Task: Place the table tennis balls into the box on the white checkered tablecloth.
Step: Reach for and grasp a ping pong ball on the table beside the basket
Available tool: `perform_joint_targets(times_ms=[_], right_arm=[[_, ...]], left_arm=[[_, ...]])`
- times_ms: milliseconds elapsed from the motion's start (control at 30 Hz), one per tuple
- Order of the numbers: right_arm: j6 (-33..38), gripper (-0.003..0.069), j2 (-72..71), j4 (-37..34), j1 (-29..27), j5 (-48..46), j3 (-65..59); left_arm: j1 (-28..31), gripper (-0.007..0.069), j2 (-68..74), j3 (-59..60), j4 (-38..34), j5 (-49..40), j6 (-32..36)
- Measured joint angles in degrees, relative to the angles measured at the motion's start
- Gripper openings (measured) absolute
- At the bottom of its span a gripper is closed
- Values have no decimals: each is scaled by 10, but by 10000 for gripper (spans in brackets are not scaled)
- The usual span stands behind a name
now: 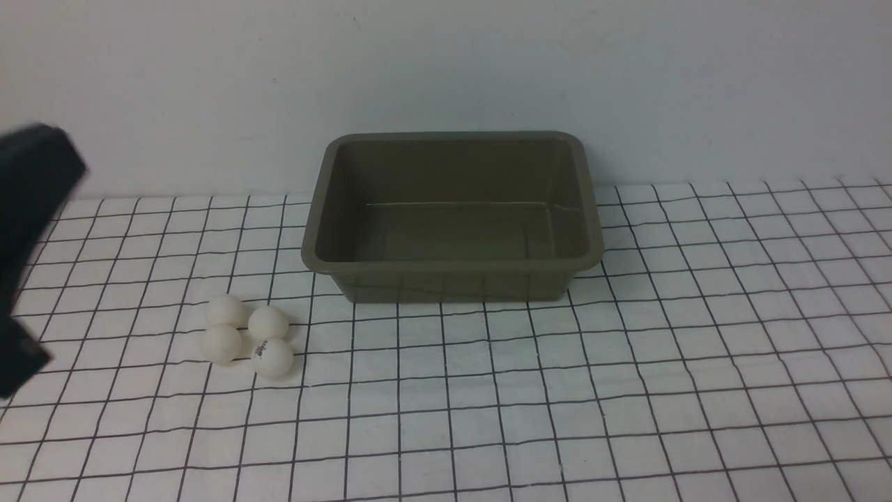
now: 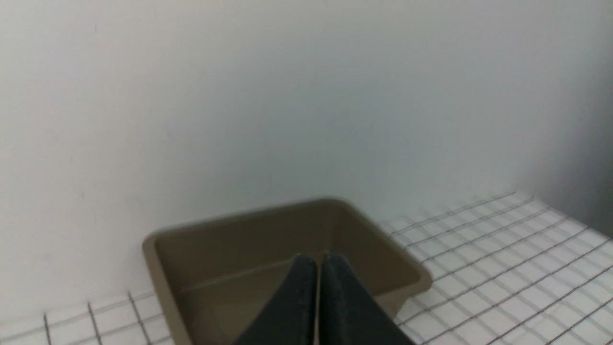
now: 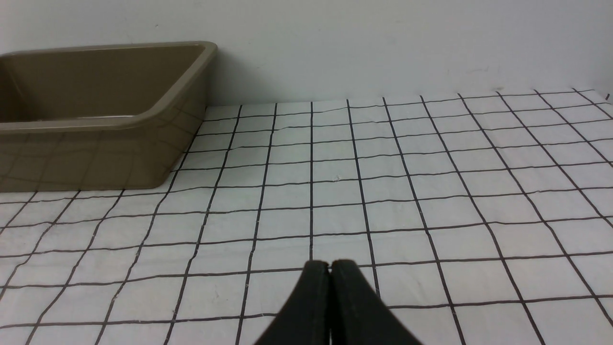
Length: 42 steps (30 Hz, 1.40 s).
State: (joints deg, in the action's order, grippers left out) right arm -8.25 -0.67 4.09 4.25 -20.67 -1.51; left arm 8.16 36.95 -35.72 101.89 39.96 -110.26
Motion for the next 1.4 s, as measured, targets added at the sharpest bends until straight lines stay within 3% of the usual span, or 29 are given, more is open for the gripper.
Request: perform_joint_targets(times_ms=[167,433,733,900,1033,1133,1167,1200,1233,1333,1400], right_arm=[[0,-17,0,0,0,0,0],[2,-17,0,0,0,0,0],[12,-17,0,0,0,-1,0],[12,-17,0,0,0,-1,0],[12,-17,0,0,0,-1,0],[12,-17,0,0,0,-1,0],[12,-17,0,0,0,-1,0],[12,-17,0,0,0,-1,0],[12,-17,0,0,0,-1,0],[12,-17,0,0,0,-1,0],[12,-17,0,0,0,-1,0]], left_arm=[[3,-3,156,0,5,-89,76],[3,-1,281,-3,4,-224,160],[3,-1,316,-5,-2,-313,415],[3,-1,316,1,-6,-378,476],[3,-1,316,19,-26,-456,479],[3,-1,316,36,-103,-537,476],[3,-1,316,42,-180,-603,489],[3,-1,316,42,-204,-620,496],[0,-1,316,42,-324,-692,554],[-16,-1,316,43,-506,-783,702],[-45,-1,316,43,-662,-829,874]])
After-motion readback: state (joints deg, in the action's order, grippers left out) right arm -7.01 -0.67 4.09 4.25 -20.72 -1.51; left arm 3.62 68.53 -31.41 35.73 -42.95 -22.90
